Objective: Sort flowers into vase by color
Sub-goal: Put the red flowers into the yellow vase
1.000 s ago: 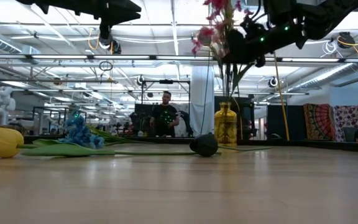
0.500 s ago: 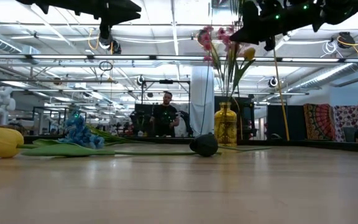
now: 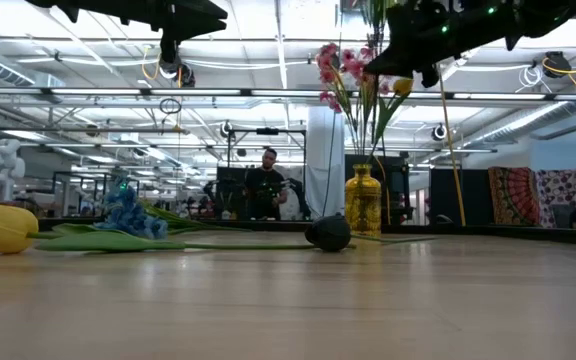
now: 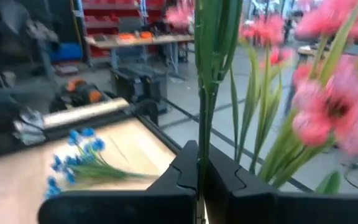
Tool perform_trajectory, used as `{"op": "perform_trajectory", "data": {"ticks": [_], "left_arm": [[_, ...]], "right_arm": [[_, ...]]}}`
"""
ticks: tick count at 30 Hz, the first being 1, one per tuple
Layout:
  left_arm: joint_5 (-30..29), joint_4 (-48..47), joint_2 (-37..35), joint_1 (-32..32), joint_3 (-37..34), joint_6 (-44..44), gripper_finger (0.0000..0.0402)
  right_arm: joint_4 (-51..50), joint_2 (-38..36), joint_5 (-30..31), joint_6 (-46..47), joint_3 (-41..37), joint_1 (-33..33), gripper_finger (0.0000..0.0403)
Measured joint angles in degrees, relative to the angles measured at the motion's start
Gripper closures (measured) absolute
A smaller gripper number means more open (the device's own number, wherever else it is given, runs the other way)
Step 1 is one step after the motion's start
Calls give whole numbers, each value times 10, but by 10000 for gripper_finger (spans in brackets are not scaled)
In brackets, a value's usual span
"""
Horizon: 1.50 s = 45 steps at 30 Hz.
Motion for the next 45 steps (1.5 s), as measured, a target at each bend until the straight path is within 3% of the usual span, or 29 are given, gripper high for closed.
{"op": "perform_trajectory", "data": {"ticks": [11,15,22,45], "left_arm": [[3,0,0,0,0,0,314],[3,-1,0,0,0,-10,314],[13,-2,0,0,0,-12,314],[13,-3,0,0,0,-13,314]], "right_arm": [[82,86,19,-38,0,1,403],[81,91,48,-57,0,1,403],[82,92,46,-66,0,-8,403],[79,221,46,-31,1,-7,403]]}}
